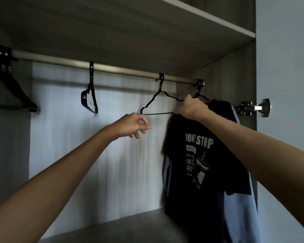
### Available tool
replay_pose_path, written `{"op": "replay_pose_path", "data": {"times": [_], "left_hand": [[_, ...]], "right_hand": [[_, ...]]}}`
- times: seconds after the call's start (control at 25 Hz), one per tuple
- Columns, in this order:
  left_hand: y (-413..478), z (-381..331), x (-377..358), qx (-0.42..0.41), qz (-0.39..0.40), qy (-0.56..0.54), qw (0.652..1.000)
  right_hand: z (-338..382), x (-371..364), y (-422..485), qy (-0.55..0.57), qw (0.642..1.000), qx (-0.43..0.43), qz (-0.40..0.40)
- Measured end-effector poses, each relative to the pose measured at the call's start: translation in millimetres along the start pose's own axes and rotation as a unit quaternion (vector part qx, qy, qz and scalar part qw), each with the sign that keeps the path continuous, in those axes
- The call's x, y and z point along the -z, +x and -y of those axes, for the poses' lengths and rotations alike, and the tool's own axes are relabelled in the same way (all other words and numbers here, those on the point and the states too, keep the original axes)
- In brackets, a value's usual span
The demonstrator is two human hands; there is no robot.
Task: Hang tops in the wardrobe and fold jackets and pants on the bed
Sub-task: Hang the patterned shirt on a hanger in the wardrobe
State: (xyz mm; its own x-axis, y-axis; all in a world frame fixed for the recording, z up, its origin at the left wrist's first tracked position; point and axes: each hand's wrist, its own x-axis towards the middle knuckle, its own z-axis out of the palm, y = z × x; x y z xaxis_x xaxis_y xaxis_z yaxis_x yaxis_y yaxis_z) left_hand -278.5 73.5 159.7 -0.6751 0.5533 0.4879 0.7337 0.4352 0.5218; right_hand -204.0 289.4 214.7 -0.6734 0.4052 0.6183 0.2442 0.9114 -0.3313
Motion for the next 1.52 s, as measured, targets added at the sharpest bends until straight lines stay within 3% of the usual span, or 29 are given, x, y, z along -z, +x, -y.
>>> {"op": "replay_pose_path", "data": {"times": [0.16, 0.32, 0.56, 0.76, 0.88, 1.0, 1.08, 1.16, 1.28, 1.36, 1.4, 1.52], "left_hand": [[1, 17, 6, 0.013, 0.011, 0.007, 1.0], [-3, 35, 7, 0.01, 0.02, 0.001, 1.0], [-3, 47, 3, 0.004, 0.067, 0.002, 0.998], [-3, 54, -13, -0.001, 0.099, 0.004, 0.995], [-5, 63, -31, -0.002, 0.044, -0.021, 0.999], [-19, 80, -65, -0.021, -0.065, -0.033, 0.997], [-35, 101, -93, -0.06, -0.149, 0.071, 0.984], [-54, 133, -119, -0.077, -0.175, 0.234, 0.953], [-94, 180, -142, -0.037, -0.138, 0.32, 0.937], [-120, 200, -143, 0.012, -0.033, 0.321, 0.947], [-134, 209, -144, 0.045, 0.039, 0.31, 0.949], [-156, 223, -154, 0.137, 0.178, 0.245, 0.943]], "right_hand": [[15, -12, 23, 0.044, 0.999, -0.026, -0.017], [29, -28, 41, 0.304, 0.95, -0.045, 0.05], [36, -36, 52, 0.318, 0.947, -0.025, 0.039], [18, -49, 22, 0.408, 0.913, -0.026, 0.004], [-5, -69, -33, 0.476, 0.879, -0.025, 0.016], [-49, -113, -101, 0.506, 0.859, -0.034, 0.069], [-81, -150, -142, 0.524, 0.833, -0.051, 0.172], [-112, -188, -175, 0.532, 0.796, -0.058, 0.284], [-147, -228, -210, 0.548, 0.743, -0.062, 0.379], [-162, -249, -224, 0.551, 0.719, -0.071, 0.419], [-167, -259, -230, 0.534, 0.722, -0.075, 0.433], [-170, -285, -236, 0.428, 0.793, -0.056, 0.43]]}}
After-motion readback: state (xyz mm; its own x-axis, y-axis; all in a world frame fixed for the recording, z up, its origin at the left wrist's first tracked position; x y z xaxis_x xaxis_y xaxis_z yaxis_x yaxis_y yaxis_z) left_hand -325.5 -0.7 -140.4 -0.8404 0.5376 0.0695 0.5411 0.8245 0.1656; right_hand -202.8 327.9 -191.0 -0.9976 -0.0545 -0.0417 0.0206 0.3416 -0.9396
